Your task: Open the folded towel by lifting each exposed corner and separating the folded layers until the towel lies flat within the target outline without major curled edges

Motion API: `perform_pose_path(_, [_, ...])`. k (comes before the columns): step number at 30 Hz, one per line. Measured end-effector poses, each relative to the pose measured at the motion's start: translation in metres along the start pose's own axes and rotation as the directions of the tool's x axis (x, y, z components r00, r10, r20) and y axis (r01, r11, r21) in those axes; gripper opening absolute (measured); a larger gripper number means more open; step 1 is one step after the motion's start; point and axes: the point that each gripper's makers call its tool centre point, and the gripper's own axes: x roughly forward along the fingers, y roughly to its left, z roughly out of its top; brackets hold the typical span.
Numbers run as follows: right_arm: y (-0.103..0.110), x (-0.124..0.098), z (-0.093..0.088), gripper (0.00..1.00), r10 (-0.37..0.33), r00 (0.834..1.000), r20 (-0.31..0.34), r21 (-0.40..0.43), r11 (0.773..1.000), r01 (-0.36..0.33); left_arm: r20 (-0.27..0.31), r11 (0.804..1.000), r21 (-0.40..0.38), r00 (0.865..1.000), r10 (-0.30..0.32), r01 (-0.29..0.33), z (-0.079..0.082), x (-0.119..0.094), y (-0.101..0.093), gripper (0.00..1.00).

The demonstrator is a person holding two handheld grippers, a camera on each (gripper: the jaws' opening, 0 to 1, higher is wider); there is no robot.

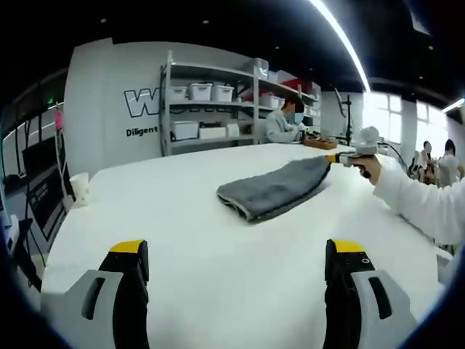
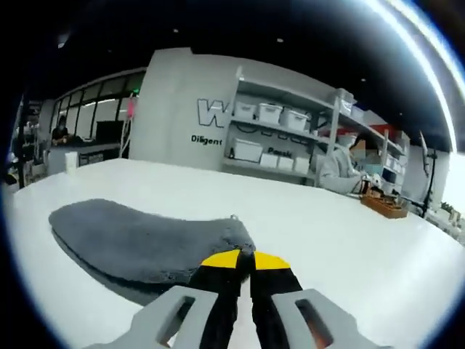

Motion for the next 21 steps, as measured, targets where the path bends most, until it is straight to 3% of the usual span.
perform_pose_path(3, [-0.002,0.001,-0.026,0.0,0.008,0.998,-0.065,0.007,1.0,-0.008,-0.004,1.0,0.002,1.0,-0.003,0.003,-0.001,0.0,0.0,1.0])
perform_pose_path(9, [0.0,0.001,-0.049,0.0,0.023,0.993,-0.117,-0.004,1.0,-0.024,-0.008,1.0,0.002,1.0,-0.009,0.009,-0.002,0.002,0.0,1.0])
perform_pose_path(15, [-0.001,0.002,-0.05,0.0,0.04,0.993,-0.114,0.002,0.999,-0.04,-0.004,1.0,0.001,1.0,-0.011,0.011,-0.001,0.001,0.002,1.0])
perform_pose_path(18, [0.0,0.0,-0.05,0.02,0.083,0.99,-0.113,0.081,0.994,-0.074,0.0,1.0,0.0,1.0,-0.016,0.016,0.0,0.001,0.002,1.0])
perform_pose_path(21, [-0.009,-0.001,-0.047,0.07,0.097,0.99,-0.102,0.084,0.992,-0.089,0.002,1.0,0.002,1.0,-0.017,0.017,0.0,0.001,0.002,1.0])
